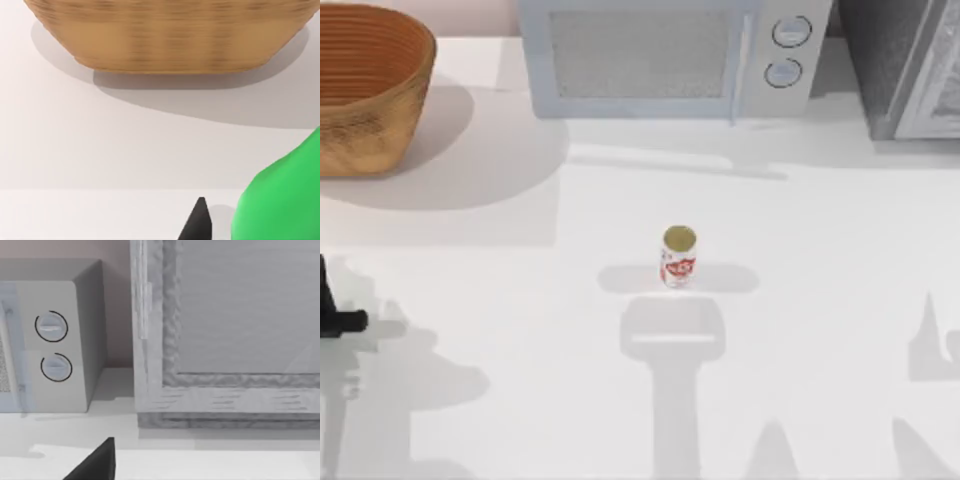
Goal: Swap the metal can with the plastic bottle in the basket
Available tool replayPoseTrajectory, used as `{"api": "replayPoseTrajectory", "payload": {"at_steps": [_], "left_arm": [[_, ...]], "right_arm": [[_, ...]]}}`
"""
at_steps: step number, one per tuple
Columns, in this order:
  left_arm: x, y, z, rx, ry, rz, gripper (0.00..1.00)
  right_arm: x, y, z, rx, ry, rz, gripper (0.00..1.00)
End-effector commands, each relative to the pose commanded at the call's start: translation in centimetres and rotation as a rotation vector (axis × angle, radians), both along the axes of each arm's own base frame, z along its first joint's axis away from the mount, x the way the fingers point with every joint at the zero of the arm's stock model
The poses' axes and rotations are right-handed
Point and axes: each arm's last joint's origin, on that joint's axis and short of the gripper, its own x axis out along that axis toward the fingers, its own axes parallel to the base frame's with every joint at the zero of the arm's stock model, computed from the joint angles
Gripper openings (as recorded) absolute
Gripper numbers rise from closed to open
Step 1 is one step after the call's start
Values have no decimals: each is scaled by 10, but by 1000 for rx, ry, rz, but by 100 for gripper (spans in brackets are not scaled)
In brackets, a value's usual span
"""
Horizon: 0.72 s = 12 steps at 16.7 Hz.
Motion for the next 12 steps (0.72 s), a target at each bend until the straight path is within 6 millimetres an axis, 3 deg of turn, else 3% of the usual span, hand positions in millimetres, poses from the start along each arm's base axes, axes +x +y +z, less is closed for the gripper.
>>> {"api": "replayPoseTrajectory", "payload": {"at_steps": [10,12], "left_arm": [[0,0,0,1,1,1,0],[8,6,6,13,-26,34,0]], "right_arm": [[0,0,0,0,0,0,100],[0,0,0,0,0,0,100]]}}
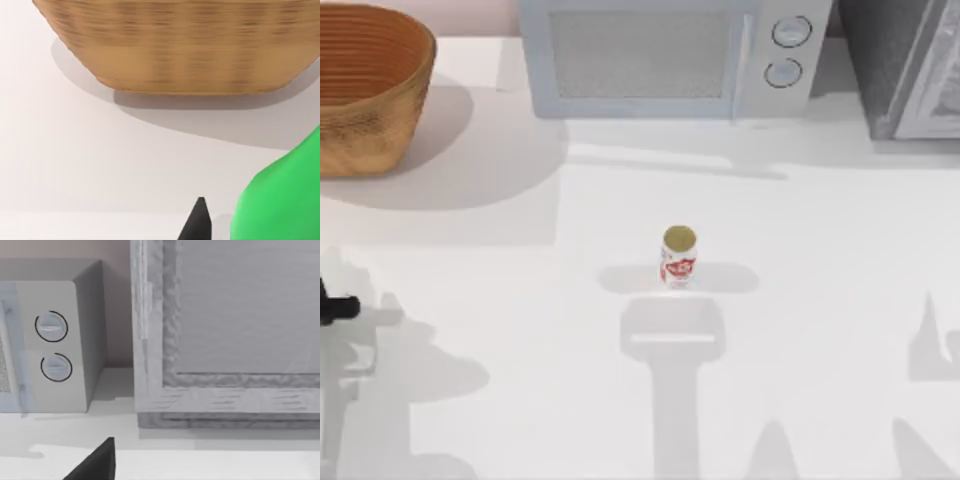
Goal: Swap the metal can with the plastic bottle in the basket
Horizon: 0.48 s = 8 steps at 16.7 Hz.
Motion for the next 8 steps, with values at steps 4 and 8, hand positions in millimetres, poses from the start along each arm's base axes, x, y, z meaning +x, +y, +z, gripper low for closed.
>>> {"api": "replayPoseTrajectory", "payload": {"at_steps": [4,8], "left_arm": [[38,25,37,42,-117,128,0],[80,47,105,68,-211,228,0]], "right_arm": [[0,0,0,0,0,0,100],[0,0,0,0,0,0,100]]}}
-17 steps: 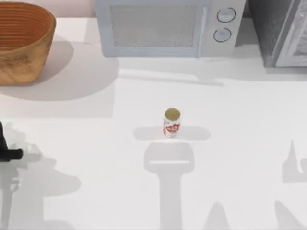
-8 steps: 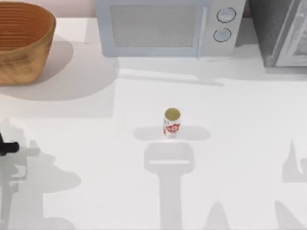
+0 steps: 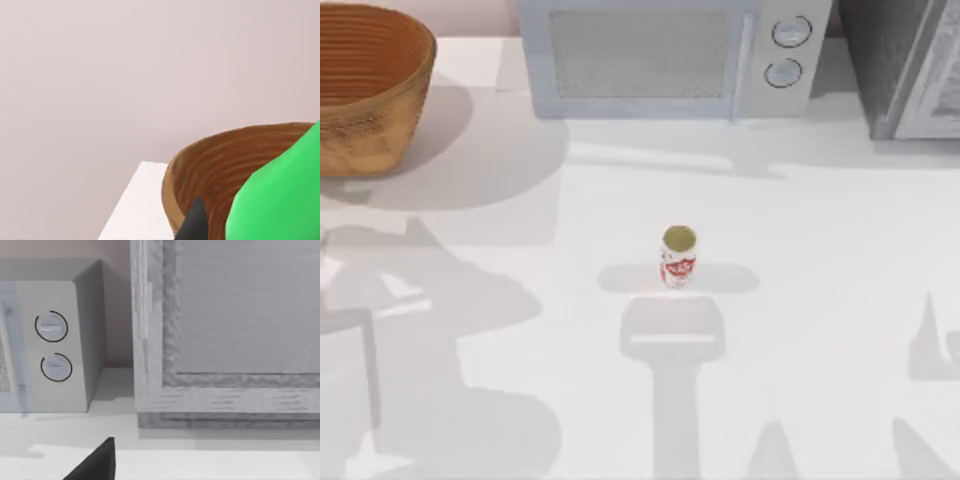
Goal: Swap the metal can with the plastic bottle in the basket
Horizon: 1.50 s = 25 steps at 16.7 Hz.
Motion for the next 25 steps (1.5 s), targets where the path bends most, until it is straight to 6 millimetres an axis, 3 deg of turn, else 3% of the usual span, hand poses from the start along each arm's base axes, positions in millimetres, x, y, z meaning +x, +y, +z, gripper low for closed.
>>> {"api": "replayPoseTrajectory", "payload": {"at_steps": [6,11,21,25], "left_arm": [[54,-7,94,-29,69,-69,0],[82,-26,132,-60,190,-206,0],[92,-33,139,-71,223,-255,0],[116,-34,115,-75,236,-260,0]], "right_arm": [[0,0,0,0,0,0,100],[0,0,0,0,0,0,100],[0,0,0,0,0,0,100],[0,0,0,0,0,0,100]]}}
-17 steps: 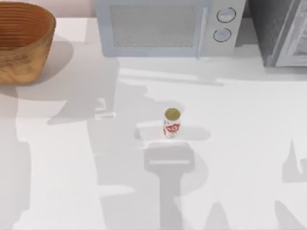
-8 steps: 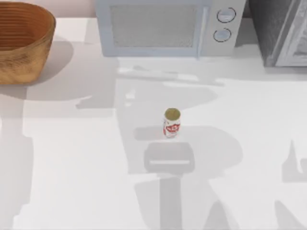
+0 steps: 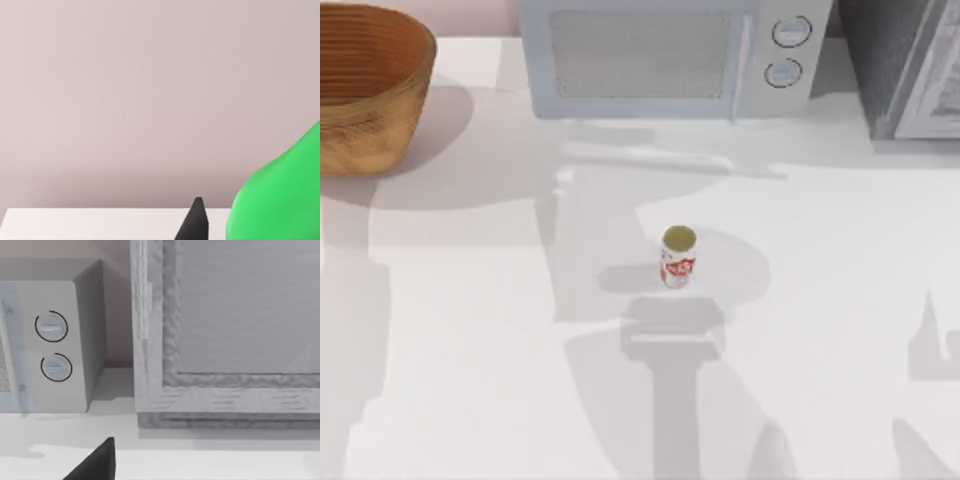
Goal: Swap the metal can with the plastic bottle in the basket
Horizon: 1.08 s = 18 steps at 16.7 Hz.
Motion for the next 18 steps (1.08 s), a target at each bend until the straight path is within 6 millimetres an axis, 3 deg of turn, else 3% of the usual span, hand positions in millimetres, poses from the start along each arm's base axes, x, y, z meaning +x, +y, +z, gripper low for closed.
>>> {"api": "replayPoseTrajectory", "payload": {"at_steps": [3,7,18], "left_arm": [[17,-1,-19,1,0,-1,0],[19,-1,-21,0,-1,0,0],[19,-1,-21,0,-1,0,83]], "right_arm": [[0,0,0,0,0,0,100],[0,0,0,0,0,0,100],[0,0,0,0,0,0,100]]}}
